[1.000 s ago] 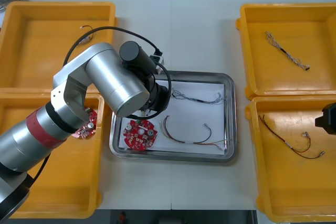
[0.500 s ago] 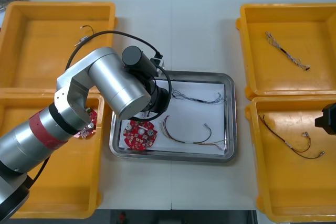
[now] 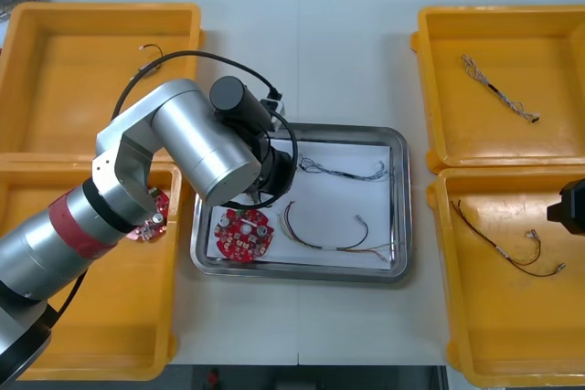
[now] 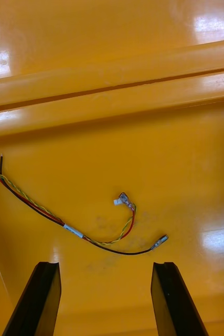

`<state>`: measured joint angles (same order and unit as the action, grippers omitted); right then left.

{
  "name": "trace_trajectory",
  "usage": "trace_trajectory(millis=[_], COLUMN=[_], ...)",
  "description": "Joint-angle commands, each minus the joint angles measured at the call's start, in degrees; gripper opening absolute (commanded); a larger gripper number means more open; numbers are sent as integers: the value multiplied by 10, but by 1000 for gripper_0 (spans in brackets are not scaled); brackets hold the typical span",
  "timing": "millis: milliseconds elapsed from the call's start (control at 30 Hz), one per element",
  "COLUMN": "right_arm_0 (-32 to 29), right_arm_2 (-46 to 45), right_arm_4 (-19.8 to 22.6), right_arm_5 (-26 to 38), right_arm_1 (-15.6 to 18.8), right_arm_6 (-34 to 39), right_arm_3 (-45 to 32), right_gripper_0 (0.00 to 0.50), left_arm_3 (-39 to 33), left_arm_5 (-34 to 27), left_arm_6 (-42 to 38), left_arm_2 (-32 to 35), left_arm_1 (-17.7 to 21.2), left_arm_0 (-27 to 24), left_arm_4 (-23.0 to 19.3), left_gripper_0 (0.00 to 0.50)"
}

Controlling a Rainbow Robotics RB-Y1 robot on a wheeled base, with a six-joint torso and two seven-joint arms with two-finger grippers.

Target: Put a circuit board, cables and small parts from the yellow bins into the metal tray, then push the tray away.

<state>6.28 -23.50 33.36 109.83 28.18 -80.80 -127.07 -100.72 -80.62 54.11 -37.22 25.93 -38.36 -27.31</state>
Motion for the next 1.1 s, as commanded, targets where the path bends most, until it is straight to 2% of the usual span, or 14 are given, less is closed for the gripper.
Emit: trace_trajectory(millis=[33, 233, 500, 700, 800, 1000, 1100], right_arm_0=[-9, -9, -4, 14, 32, 73, 100], right_arm_2=[-11, 1, 24, 31, 39, 99, 133], right_arm_4=[11, 25, 47, 97, 130, 139, 159], right_arm_5=[2, 2, 2, 2, 2, 2, 2], right_arm_1=[21, 28, 52, 71, 79, 93, 94], right_arm_6=[-1, -1, -2, -3, -3, -4, -7], right_arm_3=[-5, -7, -9, -9, -16, -53, -62], right_gripper_0=[500, 500, 500, 500, 500, 500, 500], left_arm_3=[-55, -97, -134, -153, -158, -164, -165], left_arm_5=[-47, -90, -144, -173, -192, -227, -243], left_arm_6=[-54, -55, -47, -41, -37, -25, -19], left_arm_2=[43, 72, 121, 165, 197, 251, 274], left_arm_1=[-7, 8, 33, 54, 70, 92, 105], left_arm_0=[8, 7, 8, 8, 8, 11, 12], left_arm_4=[-13, -28, -61, -92, -120, -151, -166], left_gripper_0=[500, 500, 500, 500, 500, 500, 500])
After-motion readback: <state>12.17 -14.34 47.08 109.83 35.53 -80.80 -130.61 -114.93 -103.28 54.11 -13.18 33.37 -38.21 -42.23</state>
